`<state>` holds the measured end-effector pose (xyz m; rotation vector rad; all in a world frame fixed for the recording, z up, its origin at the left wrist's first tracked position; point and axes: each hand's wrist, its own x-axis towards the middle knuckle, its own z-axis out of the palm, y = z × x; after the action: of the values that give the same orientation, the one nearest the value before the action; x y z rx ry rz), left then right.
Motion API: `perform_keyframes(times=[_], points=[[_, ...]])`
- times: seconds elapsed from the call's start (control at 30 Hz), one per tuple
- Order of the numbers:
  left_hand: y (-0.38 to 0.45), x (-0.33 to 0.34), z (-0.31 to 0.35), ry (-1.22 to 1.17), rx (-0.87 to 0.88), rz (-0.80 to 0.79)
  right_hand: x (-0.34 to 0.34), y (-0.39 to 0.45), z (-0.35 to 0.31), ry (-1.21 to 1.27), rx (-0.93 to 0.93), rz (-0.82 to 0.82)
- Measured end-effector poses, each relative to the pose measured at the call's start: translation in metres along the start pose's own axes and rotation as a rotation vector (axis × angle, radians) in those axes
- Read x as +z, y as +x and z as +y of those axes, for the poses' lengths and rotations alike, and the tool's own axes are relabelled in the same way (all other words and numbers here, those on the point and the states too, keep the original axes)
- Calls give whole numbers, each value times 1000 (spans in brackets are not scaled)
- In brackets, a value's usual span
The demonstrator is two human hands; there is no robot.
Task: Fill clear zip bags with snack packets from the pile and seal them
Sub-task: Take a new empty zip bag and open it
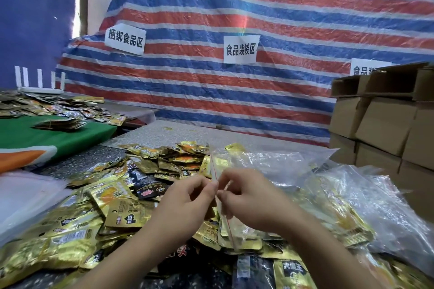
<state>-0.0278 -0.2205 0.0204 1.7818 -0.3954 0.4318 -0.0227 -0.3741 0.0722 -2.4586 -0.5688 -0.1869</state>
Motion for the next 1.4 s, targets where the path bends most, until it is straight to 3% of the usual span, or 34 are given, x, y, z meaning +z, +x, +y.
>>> perform_keyframes(times=[0.13,0.27,0.4,0.57,0.77,1.07,1.23,1.4], points=[[0,-1,-1,-11,3,-7,0,1,0,268,66,-19],[-1,-1,-1,29,52,-16,-4,1,-1,368,63,26],[-2,0,-4,134,145,-40,-3,0,-3,366,51,50],[-1,-2,-9,186,237,-66,-5,-2,-1,389,19,-40],[0,-5,-13,256,258,-60,-4,-4,-1,367,-20,-100],[0,-9,-14,247,220,-202,-3,-3,5,347,14,-123],[2,-9,-9,195,220,-230,-6,1,8,419,40,-79],[3,-11,-4,240,161,-144,-8,4,8,409,100,55]])
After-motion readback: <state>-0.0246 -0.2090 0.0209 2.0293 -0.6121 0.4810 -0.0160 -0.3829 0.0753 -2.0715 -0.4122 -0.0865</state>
